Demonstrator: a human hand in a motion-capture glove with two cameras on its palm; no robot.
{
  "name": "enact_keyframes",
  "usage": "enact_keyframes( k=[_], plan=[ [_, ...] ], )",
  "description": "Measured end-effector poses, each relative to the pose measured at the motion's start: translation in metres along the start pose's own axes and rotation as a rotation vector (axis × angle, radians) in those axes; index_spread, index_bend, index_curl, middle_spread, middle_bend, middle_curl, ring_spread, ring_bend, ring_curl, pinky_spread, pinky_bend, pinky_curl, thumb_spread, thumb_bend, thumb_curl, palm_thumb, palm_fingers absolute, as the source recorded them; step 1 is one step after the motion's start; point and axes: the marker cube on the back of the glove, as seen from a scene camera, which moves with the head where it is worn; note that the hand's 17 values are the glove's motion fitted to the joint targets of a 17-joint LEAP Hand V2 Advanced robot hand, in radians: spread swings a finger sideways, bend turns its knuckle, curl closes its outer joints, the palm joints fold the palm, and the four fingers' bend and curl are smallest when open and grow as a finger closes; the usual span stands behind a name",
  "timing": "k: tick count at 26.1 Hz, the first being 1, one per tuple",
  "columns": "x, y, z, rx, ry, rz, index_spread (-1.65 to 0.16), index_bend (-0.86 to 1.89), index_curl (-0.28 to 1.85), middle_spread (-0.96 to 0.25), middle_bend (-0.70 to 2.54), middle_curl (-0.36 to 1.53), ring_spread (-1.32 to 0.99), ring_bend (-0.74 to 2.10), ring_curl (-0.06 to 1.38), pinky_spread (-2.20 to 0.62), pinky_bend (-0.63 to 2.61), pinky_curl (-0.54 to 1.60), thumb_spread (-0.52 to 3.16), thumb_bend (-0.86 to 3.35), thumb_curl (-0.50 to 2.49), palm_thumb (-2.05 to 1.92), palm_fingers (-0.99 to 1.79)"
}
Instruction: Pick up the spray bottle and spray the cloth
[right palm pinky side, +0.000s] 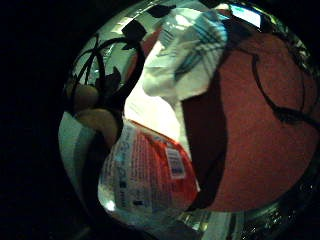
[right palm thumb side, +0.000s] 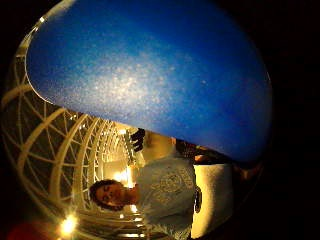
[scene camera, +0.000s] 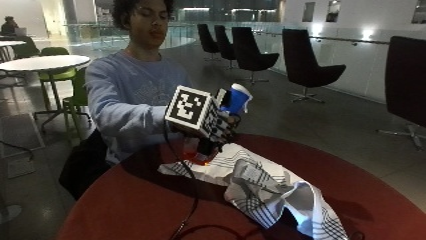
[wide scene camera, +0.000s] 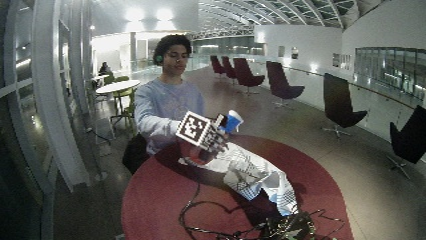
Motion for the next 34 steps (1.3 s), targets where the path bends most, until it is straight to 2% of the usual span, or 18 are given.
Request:
enact_keyframes(
  k=[7, 12, 18, 22, 29, 34],
  plan=[
    [-0.067, -0.003, 0.070, 0.004, -0.172, -0.267, -0.21, 0.12, 0.31, -0.06, 0.36, 0.46, -0.07, 0.50, 0.39, 0.00, 0.32, 0.38, 0.83, -0.03, 0.59, 0.90, 1.13],
    [-0.105, -0.024, 0.128, 0.024, -0.303, -0.389, -0.21, 0.12, 0.32, -0.06, 0.36, 0.46, -0.07, 0.50, 0.39, 0.00, 0.32, 0.39, 0.83, -0.03, 0.59, 0.91, 1.14],
    [-0.132, -0.048, 0.201, 0.009, -0.402, -0.449, -0.21, 0.12, 0.32, -0.06, 0.36, 0.46, -0.07, 0.50, 0.39, 0.00, 0.32, 0.39, 0.83, -0.03, 0.59, 0.91, 1.14],
    [-0.132, -0.055, 0.239, -0.070, -0.379, -0.477, -0.21, 0.12, 0.32, -0.06, 0.35, 0.46, -0.07, 0.51, 0.39, 0.00, 0.32, 0.39, 0.83, -0.03, 0.59, 0.91, 1.13],
    [-0.117, -0.055, 0.267, -0.114, -0.306, -0.532, -0.21, 0.12, 0.32, -0.06, 0.34, 0.46, -0.07, 0.50, 0.39, 0.00, 0.33, 0.39, 0.82, -0.03, 0.59, 0.91, 1.13],
    [-0.110, -0.063, 0.272, -0.053, -0.281, -0.530, -0.21, 0.12, 0.32, -0.06, 0.34, 0.46, -0.07, 0.51, 0.39, -0.01, 0.32, 0.39, 0.82, -0.03, 0.59, 0.91, 1.13]
  ],
)
